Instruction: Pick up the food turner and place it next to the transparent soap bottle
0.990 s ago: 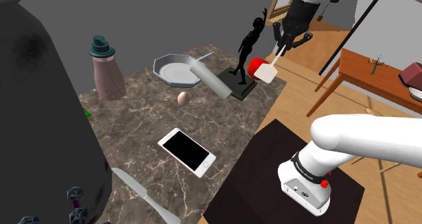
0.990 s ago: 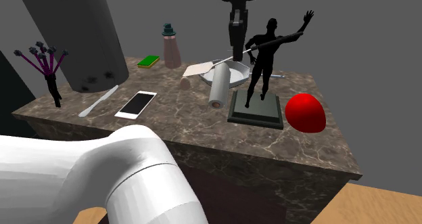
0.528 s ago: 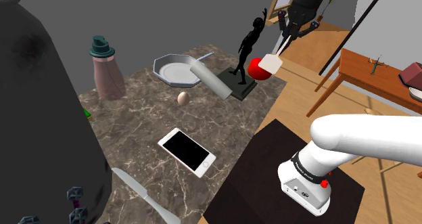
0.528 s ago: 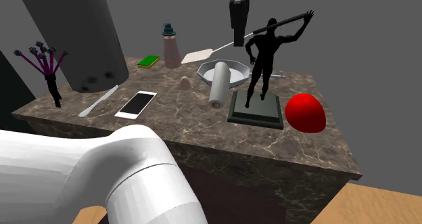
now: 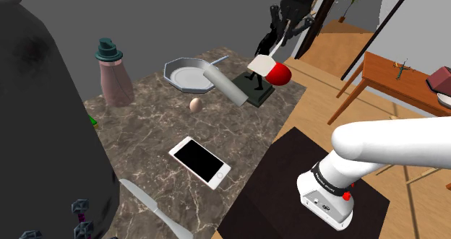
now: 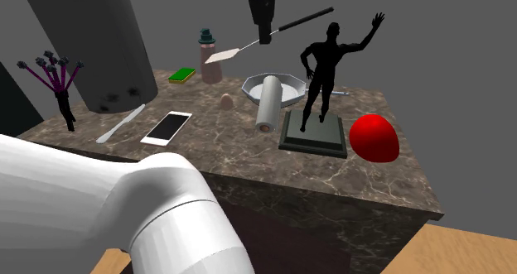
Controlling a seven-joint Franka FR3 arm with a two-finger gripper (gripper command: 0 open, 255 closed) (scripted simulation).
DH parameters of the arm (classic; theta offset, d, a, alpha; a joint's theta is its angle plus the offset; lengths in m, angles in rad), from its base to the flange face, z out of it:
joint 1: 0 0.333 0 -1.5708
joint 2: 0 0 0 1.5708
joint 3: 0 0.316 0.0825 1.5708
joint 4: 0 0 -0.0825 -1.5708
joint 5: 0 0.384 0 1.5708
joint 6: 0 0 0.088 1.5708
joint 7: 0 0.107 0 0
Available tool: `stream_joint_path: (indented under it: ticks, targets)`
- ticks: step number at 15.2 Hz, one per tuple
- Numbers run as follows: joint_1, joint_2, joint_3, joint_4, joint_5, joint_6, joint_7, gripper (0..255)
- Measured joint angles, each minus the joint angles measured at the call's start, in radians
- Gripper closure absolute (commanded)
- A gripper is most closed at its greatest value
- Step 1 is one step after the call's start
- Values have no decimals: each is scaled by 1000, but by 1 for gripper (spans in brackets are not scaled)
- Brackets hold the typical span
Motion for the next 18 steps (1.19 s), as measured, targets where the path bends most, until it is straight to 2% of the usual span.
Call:
stream_joint_path:
  ticks: [6,12,14,16,17,18]
  targets:
    - [-22,139,168,153,14,11,164,255]
    - [-73,335,376,332,-50,27,352,255]
    - [-100,454,493,423,-122,30,452,255]
    - [-102,561,589,487,-205,24,550,255]
    - [-87,664,656,549,-284,9,621,255]
    - [-52,749,687,592,-365,-6,686,255]
